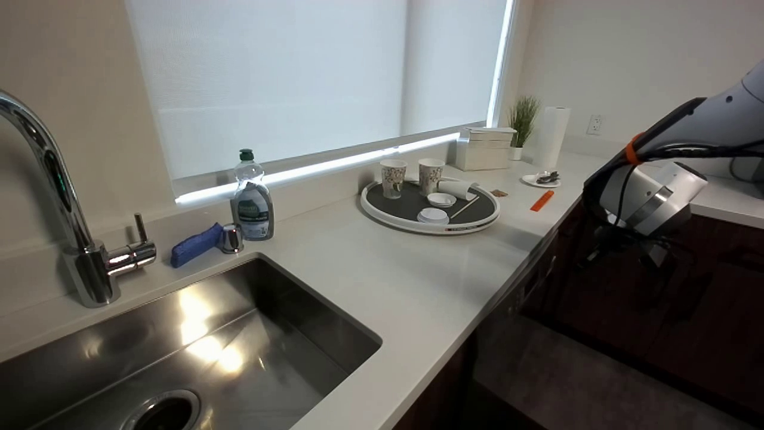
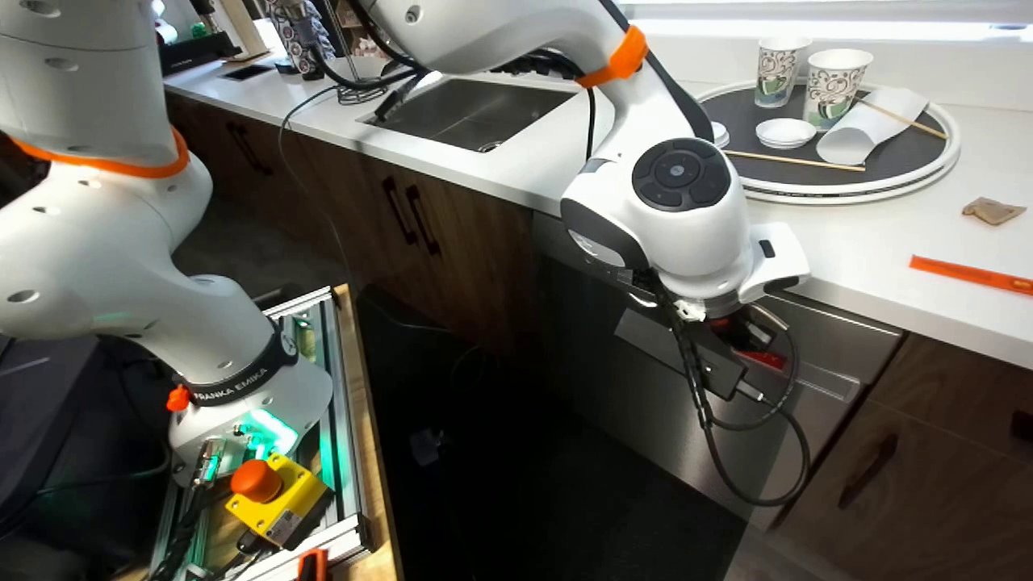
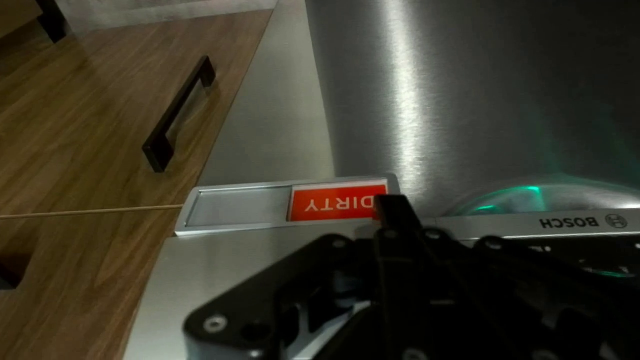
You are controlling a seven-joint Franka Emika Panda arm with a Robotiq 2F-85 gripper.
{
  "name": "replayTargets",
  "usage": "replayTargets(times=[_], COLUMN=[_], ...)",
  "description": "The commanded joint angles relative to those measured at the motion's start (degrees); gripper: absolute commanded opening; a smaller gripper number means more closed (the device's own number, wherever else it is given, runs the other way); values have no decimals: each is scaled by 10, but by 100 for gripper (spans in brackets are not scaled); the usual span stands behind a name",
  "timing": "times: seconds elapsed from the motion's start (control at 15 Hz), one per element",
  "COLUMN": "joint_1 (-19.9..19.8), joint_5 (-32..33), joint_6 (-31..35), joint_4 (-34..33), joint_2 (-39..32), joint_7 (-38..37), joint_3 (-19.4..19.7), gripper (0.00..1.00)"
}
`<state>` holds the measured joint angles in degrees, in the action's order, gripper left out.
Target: Press the big button on the right side of the dishwasher
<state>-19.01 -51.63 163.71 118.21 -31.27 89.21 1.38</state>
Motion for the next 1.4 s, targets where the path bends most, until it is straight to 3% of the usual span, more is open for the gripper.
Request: replayTargets(times=[0.0, 0.8, 1.33], joint_1=[-21, -52, -57], joint_5=[-16, -14, -7], joint_6=[-9, -7, -6], joint_4=[-34, -51, -54], joint_2=[-28, -36, -39], joint_7=[32, 57, 57], joint_3=[-29, -78, -90], gripper=[0, 0, 0])
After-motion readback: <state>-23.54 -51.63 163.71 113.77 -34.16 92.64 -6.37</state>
